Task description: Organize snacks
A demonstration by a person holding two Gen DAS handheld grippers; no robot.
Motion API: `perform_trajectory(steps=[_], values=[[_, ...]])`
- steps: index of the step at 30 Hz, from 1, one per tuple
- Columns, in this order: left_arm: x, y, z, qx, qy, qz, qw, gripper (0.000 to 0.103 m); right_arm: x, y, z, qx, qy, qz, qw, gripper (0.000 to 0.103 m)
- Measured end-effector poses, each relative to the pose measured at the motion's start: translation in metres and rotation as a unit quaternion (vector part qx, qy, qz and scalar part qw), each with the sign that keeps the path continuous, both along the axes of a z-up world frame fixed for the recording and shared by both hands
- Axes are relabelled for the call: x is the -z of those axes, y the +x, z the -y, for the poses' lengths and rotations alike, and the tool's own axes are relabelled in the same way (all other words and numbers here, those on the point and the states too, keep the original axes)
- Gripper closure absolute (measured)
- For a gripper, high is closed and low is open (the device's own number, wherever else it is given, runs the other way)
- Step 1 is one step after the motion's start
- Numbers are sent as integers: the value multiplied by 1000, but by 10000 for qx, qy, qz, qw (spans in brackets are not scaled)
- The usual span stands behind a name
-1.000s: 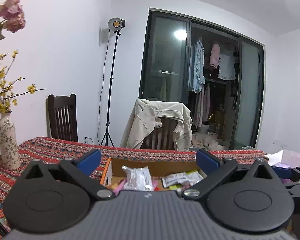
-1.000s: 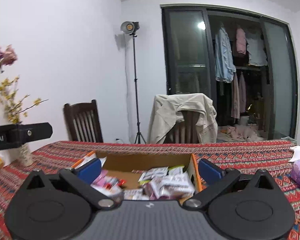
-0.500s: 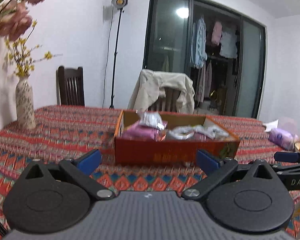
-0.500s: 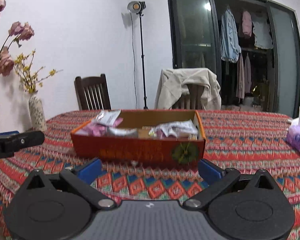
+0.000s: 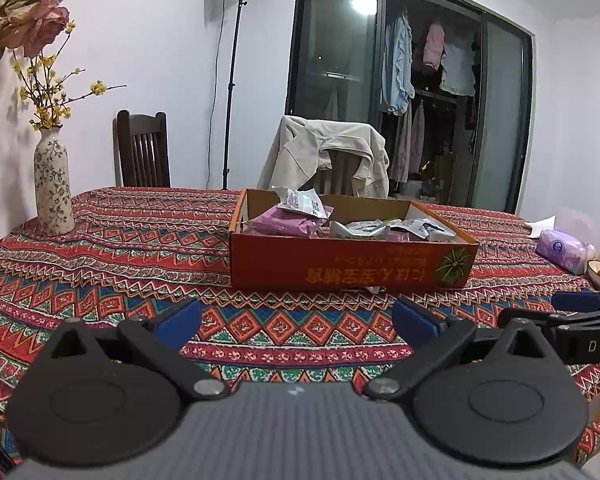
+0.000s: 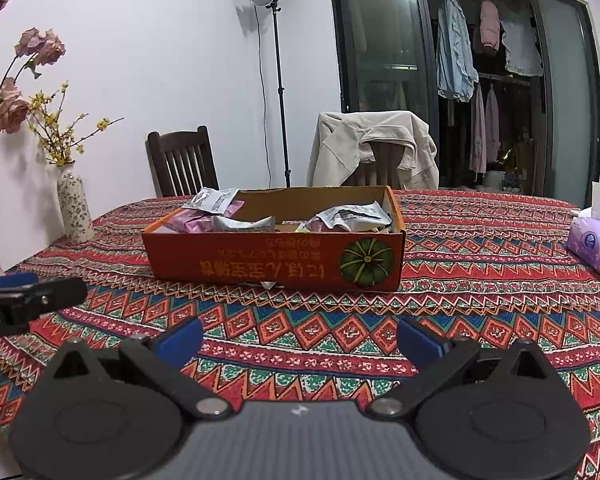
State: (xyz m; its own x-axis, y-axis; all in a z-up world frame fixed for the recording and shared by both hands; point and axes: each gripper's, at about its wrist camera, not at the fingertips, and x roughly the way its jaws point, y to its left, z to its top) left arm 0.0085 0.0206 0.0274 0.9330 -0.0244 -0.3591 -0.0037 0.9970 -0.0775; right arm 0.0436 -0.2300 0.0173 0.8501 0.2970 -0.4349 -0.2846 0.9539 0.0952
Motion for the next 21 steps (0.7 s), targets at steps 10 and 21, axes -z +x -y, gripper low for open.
perform_trajectory(steps=[10, 21], values=[[5, 2, 0, -37, 16, -101, 9999, 0, 0, 3, 0, 57, 13, -60, 10000, 0], [9, 5, 0, -17, -2, -174, 9998, 0, 5, 7, 0, 95, 0, -130, 9999, 0]])
